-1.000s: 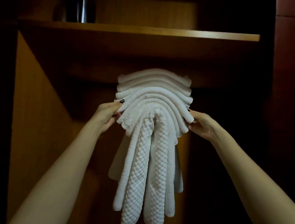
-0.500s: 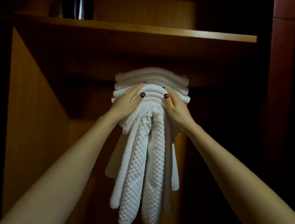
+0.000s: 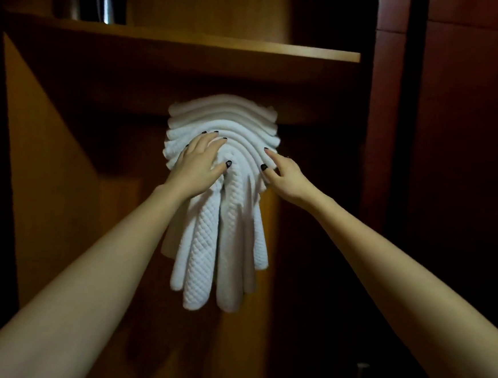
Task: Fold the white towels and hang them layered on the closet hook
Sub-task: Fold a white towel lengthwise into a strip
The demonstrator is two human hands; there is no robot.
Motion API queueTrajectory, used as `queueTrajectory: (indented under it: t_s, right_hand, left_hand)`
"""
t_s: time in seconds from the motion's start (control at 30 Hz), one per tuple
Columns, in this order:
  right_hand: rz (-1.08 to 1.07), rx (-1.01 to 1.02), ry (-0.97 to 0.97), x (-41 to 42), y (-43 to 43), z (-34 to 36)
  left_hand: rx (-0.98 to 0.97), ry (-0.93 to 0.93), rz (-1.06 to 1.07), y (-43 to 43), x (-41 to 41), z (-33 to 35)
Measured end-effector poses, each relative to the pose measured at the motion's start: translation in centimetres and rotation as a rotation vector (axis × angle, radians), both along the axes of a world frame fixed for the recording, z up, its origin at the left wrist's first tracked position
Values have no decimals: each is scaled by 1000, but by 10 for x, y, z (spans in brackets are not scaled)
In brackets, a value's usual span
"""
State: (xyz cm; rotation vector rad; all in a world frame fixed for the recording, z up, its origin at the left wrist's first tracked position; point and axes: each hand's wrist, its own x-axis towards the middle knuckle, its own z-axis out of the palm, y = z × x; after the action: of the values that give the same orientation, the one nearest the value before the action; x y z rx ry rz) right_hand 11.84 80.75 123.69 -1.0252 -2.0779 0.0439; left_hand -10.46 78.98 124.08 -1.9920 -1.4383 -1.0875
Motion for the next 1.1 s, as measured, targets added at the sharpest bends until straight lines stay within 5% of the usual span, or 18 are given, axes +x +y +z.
queueTrajectory:
  t_s: [0.47,1.1]
  right_hand:
    - [-671,-552,-155,323,-219,-206]
    - [-1452,-1058,-143,739,-525,-406]
  left_hand:
    - [-392,81,-538,-112,324,-202]
    - [-677,571,-1283,-318,885,-388]
